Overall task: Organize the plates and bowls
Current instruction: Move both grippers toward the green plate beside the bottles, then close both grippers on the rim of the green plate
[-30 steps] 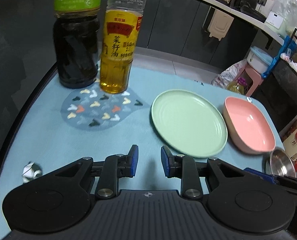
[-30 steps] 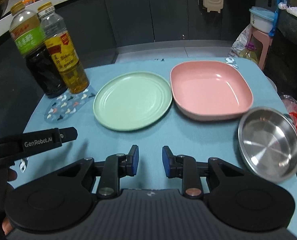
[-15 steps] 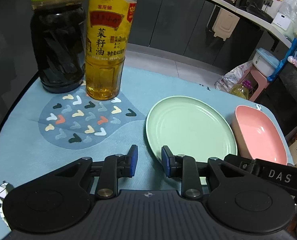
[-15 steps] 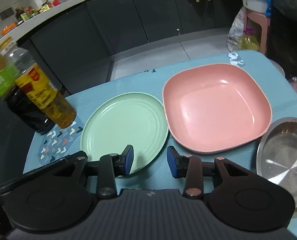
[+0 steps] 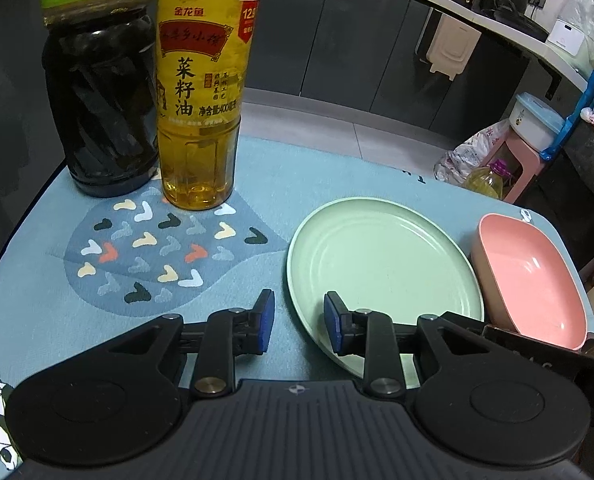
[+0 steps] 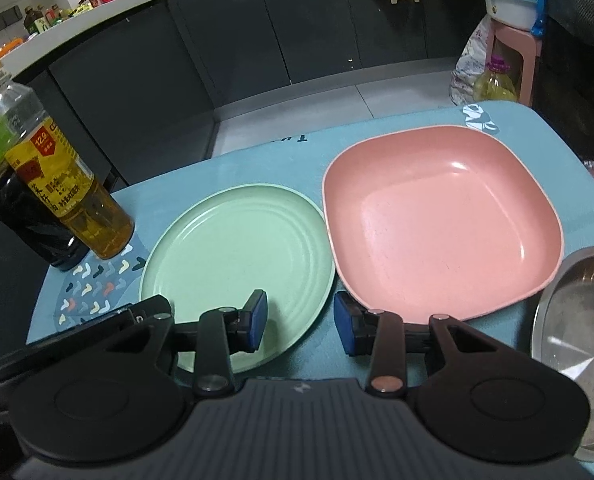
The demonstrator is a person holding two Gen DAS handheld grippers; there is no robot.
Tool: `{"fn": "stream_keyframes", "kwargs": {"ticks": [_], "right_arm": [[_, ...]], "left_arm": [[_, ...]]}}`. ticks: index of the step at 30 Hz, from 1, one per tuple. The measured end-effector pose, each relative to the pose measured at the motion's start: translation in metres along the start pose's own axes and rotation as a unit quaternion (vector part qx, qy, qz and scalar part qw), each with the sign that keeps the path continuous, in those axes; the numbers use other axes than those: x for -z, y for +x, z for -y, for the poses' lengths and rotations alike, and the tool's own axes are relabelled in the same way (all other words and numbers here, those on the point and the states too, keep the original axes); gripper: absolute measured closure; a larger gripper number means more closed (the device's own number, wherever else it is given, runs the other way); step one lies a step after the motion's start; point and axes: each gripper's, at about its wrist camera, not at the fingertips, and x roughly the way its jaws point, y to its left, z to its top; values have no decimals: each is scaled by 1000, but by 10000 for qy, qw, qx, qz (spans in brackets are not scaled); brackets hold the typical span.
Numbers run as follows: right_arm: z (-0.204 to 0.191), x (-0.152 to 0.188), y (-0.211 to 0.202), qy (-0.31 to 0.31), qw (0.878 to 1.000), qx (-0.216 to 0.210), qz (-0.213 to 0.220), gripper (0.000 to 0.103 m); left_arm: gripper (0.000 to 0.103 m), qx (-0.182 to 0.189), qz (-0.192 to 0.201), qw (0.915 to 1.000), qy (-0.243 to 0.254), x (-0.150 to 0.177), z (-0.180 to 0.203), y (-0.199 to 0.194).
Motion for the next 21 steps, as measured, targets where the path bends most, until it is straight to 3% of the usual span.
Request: {"fn": "stream_keyframes", "kwargs": {"ticks": [4, 8, 21], "right_arm": [[-2, 1, 1, -116, 9999, 10, 49, 64], [-6, 4, 1, -349, 9993, 125, 96, 77], [-25, 16, -32, -643, 9977, -5, 226, 77]], "left_arm": [[79, 40, 80, 9999, 111, 2, 3, 1], [80, 1, 199, 9991, 363, 7, 8, -3], [80, -62, 472, 9984, 318, 17, -11, -49]]}}
